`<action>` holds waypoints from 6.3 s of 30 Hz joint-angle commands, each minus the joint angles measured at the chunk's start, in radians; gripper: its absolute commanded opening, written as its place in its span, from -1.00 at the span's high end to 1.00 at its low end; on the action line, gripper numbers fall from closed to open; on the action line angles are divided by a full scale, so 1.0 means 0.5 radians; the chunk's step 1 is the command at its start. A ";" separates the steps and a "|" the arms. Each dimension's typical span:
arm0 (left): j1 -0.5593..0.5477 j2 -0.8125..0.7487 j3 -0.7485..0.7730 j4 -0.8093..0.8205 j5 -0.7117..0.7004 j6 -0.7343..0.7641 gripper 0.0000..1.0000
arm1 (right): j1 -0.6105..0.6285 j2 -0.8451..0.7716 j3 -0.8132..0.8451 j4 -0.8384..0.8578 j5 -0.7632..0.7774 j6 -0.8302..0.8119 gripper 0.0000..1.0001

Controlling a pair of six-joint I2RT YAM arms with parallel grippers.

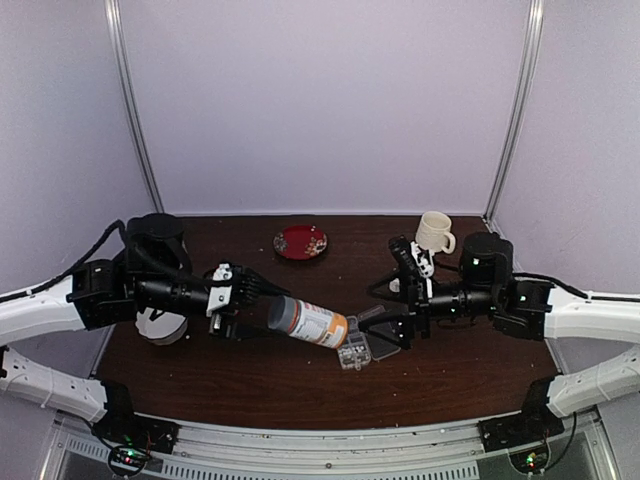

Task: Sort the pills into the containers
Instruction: Pass from the right arm to the left, then hold the pill bottle, then unscrew the lid of the pill bottle from the pill bottle.

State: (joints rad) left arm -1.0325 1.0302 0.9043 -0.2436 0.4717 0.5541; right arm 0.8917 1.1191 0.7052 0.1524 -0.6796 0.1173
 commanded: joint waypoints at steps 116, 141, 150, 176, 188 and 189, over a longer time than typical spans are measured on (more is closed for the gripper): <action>0.172 0.180 0.599 0.054 -0.631 -2.155 -0.95 | 0.241 -0.127 -0.283 0.812 0.446 -0.890 1.00; 0.058 0.206 0.472 -0.233 0.207 0.861 -0.95 | 0.042 0.014 0.154 0.187 -0.418 -0.446 1.00; 0.038 0.207 0.389 0.052 0.114 0.809 -0.95 | 0.042 0.076 0.183 0.183 -0.438 -0.434 1.00; 0.006 0.331 0.506 0.019 0.169 0.449 0.51 | 0.039 0.132 0.256 0.109 -0.251 -0.610 1.00; -0.057 0.556 0.963 -0.082 -0.411 -1.898 1.00 | 0.064 0.106 0.070 0.594 0.427 -1.156 1.00; -0.058 0.589 1.041 -0.173 -0.433 -2.066 1.00 | 0.075 0.107 0.041 0.668 0.501 -1.184 1.00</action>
State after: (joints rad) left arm -1.0351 1.2633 1.2644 -0.3260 0.3859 0.0746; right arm 0.9073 1.1698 0.7586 0.3183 -0.6399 -0.3782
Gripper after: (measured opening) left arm 0.513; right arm 0.551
